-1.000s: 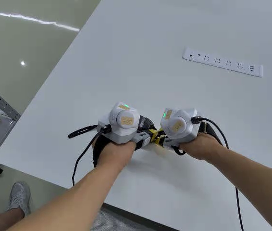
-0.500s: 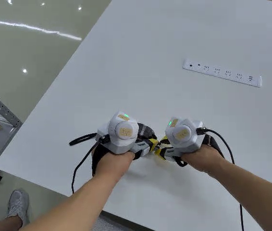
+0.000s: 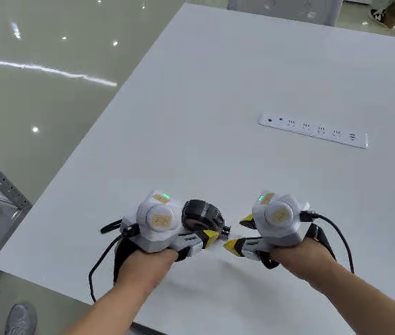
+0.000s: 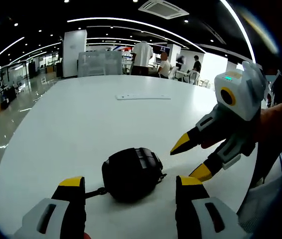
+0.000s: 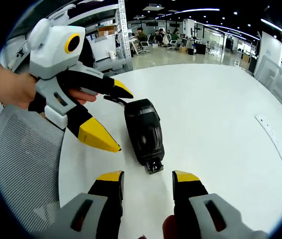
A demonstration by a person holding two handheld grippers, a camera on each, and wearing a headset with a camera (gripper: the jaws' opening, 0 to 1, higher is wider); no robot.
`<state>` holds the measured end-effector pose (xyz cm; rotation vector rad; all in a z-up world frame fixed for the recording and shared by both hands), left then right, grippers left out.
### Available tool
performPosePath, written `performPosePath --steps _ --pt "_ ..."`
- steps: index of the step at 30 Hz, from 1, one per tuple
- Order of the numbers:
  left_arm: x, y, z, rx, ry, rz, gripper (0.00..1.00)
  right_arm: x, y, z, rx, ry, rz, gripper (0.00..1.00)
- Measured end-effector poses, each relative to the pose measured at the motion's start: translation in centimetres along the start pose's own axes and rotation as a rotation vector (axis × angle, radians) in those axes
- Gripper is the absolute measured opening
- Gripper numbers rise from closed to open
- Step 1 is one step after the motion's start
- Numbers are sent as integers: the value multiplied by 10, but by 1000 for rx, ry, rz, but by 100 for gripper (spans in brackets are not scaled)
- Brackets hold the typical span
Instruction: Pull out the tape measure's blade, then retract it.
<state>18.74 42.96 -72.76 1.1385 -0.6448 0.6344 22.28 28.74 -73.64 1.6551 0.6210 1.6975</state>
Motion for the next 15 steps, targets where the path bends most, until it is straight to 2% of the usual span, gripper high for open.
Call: performPosePath --steps 5,15 --pt "1 5 4 -30 -17 -14 78 -2 22 -1 -42 -42 24 45" --pt "8 29 7 -67 -60 1 82 -11 71 -12 -109 -111 66 58"
Point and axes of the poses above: the centre of the closed fingertips' face, and the gripper's own axes: y roughly backward along the fingers, z roughly to its right, x roughly out of its top, the point moved 6 cm from there along y, roughly backward along the fingers, and after that the axes turned 13 degrees about y, right-handed, at the moved point
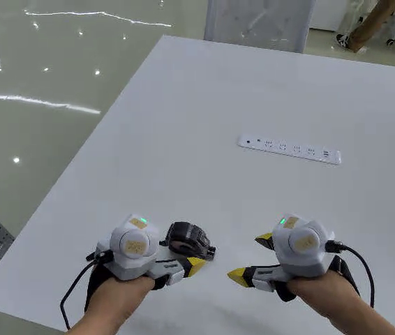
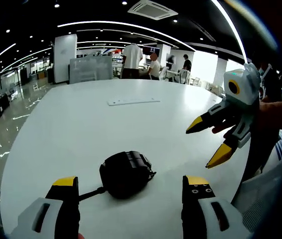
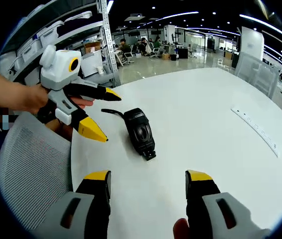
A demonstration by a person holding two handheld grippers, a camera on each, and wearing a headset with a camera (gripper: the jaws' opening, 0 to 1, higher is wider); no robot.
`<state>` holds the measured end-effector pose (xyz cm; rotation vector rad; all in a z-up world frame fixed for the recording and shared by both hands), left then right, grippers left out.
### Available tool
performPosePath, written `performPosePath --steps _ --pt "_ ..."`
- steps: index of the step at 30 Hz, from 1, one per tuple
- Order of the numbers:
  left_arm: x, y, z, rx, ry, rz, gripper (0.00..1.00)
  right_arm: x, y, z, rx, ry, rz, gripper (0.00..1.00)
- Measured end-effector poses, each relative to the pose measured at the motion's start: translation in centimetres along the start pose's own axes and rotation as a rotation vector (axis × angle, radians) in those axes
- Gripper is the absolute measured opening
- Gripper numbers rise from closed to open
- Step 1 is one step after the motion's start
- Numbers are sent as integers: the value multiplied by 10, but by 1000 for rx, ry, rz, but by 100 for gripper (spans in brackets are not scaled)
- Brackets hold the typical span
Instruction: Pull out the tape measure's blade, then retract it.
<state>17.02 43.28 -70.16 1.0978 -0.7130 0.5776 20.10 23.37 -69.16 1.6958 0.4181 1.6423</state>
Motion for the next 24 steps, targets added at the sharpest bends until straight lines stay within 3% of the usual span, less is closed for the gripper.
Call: performPosePath --steps 12,17,24 --pt "6 39 1 -20 -46 19 87 -5 43 -13 -44 -46 32 69" --pt "6 48 6 -45 -64 5 87 -6 57 -20 -65 -77 45 74" --pt "15 58 8 -63 -66 6 91 -13 81 -29 -106 -120 53 78"
Point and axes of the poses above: the centre of the closed fingertips' face, and the gripper's own axes: y roughly backward along the fingers, z roughly to its right, x roughly out of its top, the point moved 6 cm from there along y, roughly backward along the fingers, and after that the axes turned 13 degrees about y, right-handed, at the moved point
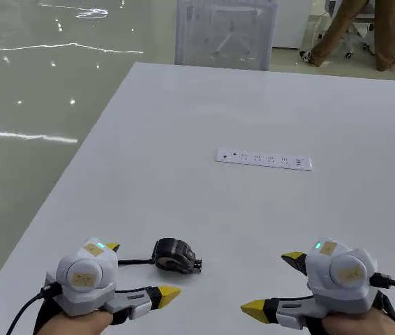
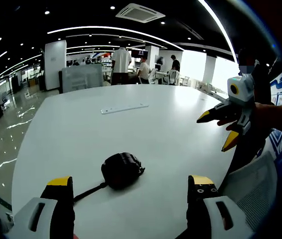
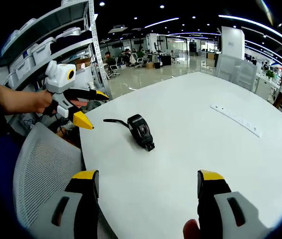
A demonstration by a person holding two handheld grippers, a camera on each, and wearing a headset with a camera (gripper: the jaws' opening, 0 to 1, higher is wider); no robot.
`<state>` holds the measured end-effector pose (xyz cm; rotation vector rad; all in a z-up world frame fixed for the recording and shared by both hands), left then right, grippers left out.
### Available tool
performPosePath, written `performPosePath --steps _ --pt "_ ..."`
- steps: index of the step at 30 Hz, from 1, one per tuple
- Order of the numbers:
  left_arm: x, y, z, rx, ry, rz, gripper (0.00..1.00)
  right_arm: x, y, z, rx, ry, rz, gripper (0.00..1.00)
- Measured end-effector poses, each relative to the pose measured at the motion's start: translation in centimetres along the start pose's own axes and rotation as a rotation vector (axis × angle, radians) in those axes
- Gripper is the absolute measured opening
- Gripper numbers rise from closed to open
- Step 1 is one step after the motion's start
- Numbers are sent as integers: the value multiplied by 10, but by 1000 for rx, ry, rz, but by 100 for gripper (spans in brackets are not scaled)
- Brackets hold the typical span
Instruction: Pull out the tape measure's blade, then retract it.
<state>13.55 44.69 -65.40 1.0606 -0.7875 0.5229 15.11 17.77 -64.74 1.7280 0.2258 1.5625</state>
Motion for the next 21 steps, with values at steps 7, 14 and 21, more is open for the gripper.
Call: performPosePath --steps 7,14,21 --pt "4 14 -1 0 8 6 96 -8 30 -5 -43 -36 2 83" --pt "2 33 -2 -3 19 13 100 -12 61 -4 -85 -59 2 88" --pt "-2 51 -1 0 25 12 100 -9 89 -8 -113 -60 11 91"
Point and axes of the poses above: the centre of the closed fingertips' face, and the gripper's own axes: y roughly backward along the fingers, z roughly to its right, x roughly out of its top, the point moved 6 cm from there along y, roughly backward along the fingers, and after that the axes turned 13 degrees about y, right-handed, at the moved point
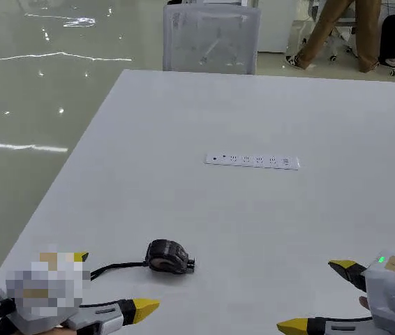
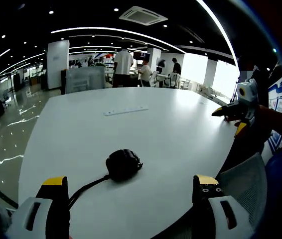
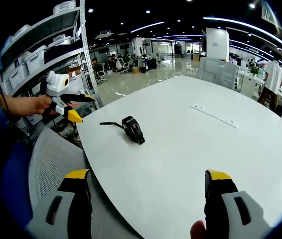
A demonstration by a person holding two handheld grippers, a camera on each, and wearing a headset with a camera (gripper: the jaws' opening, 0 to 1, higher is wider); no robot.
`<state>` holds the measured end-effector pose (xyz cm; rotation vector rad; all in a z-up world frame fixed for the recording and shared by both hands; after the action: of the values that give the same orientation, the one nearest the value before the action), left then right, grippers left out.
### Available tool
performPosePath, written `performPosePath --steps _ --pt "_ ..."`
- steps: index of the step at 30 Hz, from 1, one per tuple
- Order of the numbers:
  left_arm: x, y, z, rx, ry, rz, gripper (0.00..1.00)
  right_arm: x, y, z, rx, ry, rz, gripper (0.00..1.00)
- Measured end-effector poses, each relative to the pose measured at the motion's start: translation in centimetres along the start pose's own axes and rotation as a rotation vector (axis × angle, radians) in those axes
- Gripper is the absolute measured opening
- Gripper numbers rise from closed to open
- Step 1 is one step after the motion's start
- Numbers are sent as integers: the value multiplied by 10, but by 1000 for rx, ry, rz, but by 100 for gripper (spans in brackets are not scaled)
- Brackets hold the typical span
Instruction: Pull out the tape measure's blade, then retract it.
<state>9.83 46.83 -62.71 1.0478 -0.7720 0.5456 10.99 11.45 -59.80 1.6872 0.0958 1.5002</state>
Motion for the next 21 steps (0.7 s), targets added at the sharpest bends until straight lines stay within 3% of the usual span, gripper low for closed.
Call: performPosePath --steps 9,19,21 --pt "0 21 1 -13 -4 -18 100 4 19 -8 -15 -32 4 100" --pt "-2 40 -2 1 -7 -21 100 0 40 -11 -24 -59 -11 100" --pt "-2 44 0 5 -6 -21 100 -1 46 -8 -50 -51 -19 100"
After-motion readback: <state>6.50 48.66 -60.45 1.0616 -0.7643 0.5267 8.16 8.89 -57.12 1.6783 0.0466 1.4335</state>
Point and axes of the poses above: the centre of the closed fingertips' face, and the gripper's own axes: y roughly backward along the fingers, z roughly to its right, x roughly out of its top, the point moved 6 cm from there along y, roughly backward along the fingers, and after that the axes turned 13 degrees about y, right-handed, at the moved point
